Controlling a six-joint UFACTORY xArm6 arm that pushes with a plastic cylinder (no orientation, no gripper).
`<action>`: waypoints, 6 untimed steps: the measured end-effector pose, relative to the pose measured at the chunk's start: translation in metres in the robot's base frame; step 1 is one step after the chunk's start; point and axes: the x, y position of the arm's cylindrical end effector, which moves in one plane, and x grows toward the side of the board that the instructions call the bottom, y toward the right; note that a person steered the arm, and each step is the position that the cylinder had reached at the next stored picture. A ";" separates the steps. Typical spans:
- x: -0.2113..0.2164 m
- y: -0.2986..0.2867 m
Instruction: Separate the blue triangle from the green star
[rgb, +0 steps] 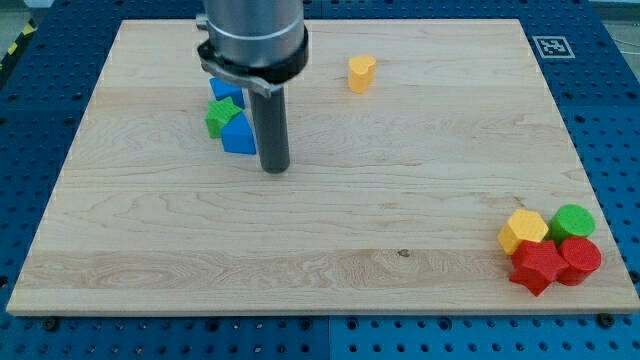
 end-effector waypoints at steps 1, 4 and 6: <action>-0.024 -0.012; -0.024 -0.107; -0.010 -0.086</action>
